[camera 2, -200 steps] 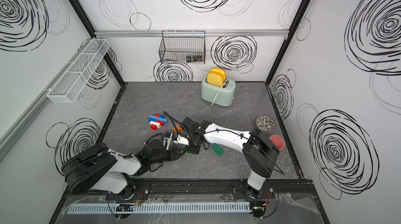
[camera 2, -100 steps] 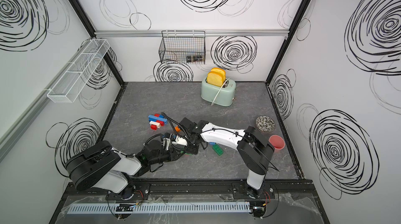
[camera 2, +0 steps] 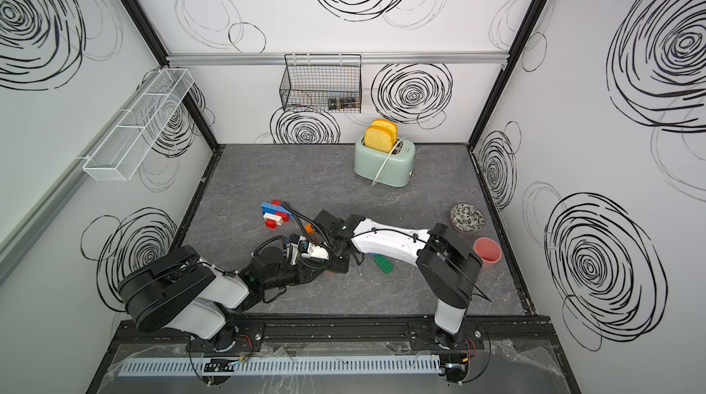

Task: Assemble a heart with lego
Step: Assemble the lego brick with the lego brick.

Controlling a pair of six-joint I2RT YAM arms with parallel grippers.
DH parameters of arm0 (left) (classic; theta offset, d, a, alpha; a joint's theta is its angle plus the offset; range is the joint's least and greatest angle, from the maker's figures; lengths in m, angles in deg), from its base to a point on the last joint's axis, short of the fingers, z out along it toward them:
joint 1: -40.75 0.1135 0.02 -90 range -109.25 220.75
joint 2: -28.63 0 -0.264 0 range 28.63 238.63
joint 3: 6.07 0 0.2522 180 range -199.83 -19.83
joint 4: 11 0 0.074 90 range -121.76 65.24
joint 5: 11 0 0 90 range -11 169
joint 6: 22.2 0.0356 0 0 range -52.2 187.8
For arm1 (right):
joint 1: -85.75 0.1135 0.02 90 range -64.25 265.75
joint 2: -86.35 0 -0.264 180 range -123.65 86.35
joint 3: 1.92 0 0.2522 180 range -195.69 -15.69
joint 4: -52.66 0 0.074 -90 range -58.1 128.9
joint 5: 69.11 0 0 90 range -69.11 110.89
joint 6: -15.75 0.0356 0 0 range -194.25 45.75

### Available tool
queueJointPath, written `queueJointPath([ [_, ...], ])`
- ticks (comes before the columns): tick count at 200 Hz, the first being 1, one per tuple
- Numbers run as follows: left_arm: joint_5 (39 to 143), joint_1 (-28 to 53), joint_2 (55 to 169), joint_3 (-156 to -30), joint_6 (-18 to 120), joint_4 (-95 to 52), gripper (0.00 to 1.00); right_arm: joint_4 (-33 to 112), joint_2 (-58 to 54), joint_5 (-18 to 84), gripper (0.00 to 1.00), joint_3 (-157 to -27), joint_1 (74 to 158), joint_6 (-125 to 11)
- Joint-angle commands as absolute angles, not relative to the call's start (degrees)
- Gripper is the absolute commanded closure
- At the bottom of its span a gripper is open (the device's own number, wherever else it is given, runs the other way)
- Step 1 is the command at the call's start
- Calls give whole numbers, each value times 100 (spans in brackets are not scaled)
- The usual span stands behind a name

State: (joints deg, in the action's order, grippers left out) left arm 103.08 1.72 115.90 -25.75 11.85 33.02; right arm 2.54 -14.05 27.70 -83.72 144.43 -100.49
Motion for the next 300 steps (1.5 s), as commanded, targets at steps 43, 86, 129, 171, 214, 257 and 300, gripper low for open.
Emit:
queueJointPath([
  [43,10256,216,11860,-2408,1096,3402,57,-143,-2043,2924,67,-8108,14420,-10192],
  [86,10273,216,11644,-2325,1015,3416,56,-100,-2240,2753,68,-8015,14411,-10102],
  [129,10263,229,10995,-2345,919,3012,52,-227,-2117,2682,67,-8219,14429,-10026],
  [171,9874,258,9744,-2429,1218,1443,49,-337,-1922,2787,57,-8452,14499,-9942],
  [214,9794,534,8853,-2323,1383,472,47,-426,-1821,2750,48,-8749,14550,-9929],
  [257,9699,720,8150,-2230,1419,-217,47,-535,-1620,2712,44,-9014,14561,-9910],
  [300,9541,1014,7143,-2320,1557,-1376,45,-456,-1297,2930,42,-9207,14554,-9862],
])
